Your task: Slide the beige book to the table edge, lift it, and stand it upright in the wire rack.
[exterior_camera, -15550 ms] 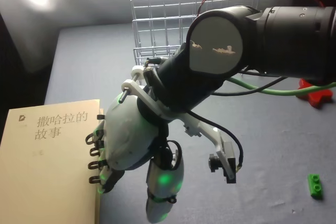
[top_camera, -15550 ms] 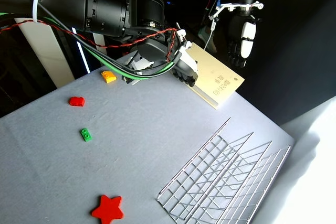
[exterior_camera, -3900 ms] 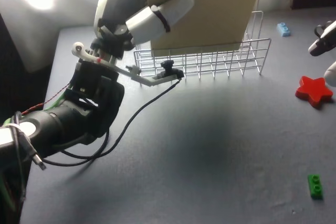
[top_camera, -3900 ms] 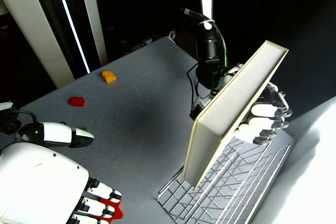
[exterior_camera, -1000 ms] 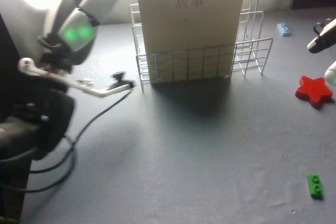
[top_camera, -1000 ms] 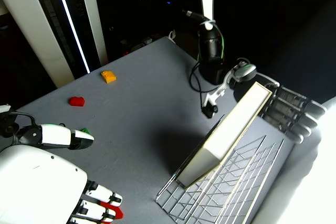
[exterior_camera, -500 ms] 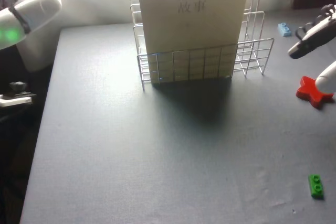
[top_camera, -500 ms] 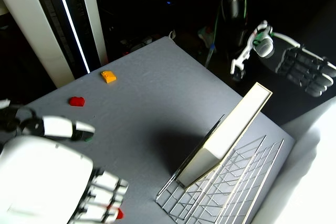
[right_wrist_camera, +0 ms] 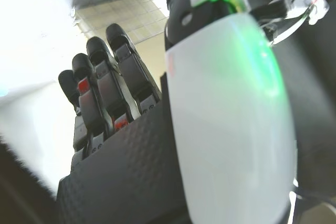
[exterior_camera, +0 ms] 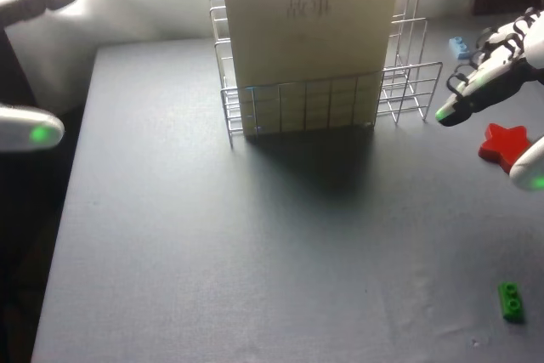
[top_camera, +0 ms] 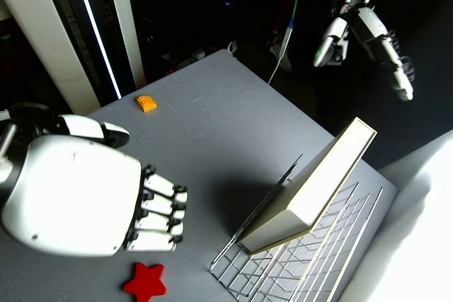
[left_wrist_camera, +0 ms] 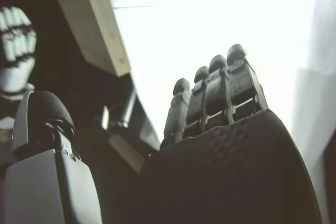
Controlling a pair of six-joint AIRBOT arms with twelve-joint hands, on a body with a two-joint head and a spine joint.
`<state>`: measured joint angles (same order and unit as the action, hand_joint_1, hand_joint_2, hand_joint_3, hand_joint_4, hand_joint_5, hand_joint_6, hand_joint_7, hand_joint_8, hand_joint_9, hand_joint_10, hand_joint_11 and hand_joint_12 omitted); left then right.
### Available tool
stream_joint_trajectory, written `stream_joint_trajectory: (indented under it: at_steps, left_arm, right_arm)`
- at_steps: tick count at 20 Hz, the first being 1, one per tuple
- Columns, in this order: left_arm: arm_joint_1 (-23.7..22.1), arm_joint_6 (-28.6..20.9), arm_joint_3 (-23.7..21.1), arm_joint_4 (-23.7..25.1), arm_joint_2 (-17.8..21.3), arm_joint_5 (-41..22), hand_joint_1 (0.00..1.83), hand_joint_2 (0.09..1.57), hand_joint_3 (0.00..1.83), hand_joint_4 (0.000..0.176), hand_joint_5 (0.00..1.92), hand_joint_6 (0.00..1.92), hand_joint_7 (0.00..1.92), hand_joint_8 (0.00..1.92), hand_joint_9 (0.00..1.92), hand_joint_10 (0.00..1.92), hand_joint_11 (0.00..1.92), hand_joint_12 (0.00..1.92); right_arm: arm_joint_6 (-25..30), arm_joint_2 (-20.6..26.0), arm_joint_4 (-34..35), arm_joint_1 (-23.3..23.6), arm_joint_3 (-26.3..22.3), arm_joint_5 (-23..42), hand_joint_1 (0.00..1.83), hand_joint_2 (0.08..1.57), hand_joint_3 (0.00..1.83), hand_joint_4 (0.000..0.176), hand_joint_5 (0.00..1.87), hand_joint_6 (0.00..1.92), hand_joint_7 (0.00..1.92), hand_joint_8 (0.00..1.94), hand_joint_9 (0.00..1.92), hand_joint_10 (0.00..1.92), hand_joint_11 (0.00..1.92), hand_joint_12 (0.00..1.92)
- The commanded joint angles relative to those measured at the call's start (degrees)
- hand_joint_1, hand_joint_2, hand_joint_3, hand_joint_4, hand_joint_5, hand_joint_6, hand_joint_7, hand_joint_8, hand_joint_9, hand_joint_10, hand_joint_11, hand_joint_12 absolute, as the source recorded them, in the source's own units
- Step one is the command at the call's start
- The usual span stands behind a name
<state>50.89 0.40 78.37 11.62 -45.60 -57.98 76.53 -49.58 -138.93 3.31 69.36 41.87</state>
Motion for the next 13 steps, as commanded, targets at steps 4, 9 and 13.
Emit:
stream_joint_trajectory:
  at_steps: [4, 9, 13]
  left_arm:
    - [-0.6, 1.3, -2.4, 1.0, 5.5, -2.2, 0.48, 1.01, 0.00, 0.039, 0.13, 0.01, 0.07, 0.01, 0.05, 0.00, 0.01, 0.21]
    - [-1.3, 1.2, -5.2, 2.7, 8.6, -0.6, 0.47, 1.13, 0.00, 0.000, 0.54, 0.02, 0.49, 0.01, 0.41, 0.02, 0.02, 0.87]
    - [-3.1, 1.2, -6.4, 4.8, 10.3, 1.1, 0.55, 1.22, 0.00, 0.000, 0.92, 0.07, 0.87, 0.04, 0.84, 0.13, 0.33, 1.13]
  right_arm:
    - [-7.8, 0.5, 10.1, 0.4, -0.1, -2.0, 0.30, 1.03, 0.00, 0.000, 0.35, 0.00, 0.36, 0.00, 0.36, 0.01, 0.00, 0.96]
    - [-20.7, 1.4, 19.6, -0.1, -2.9, -3.9, 0.39, 1.05, 0.00, 0.000, 0.80, 0.03, 0.82, 0.02, 0.78, 0.06, 0.34, 1.15]
    - [-25.6, 1.6, 22.0, -1.1, -4.4, -4.3, 0.40, 1.12, 0.00, 0.000, 0.86, 0.53, 0.96, 0.47, 0.78, 1.08, 0.67, 1.59]
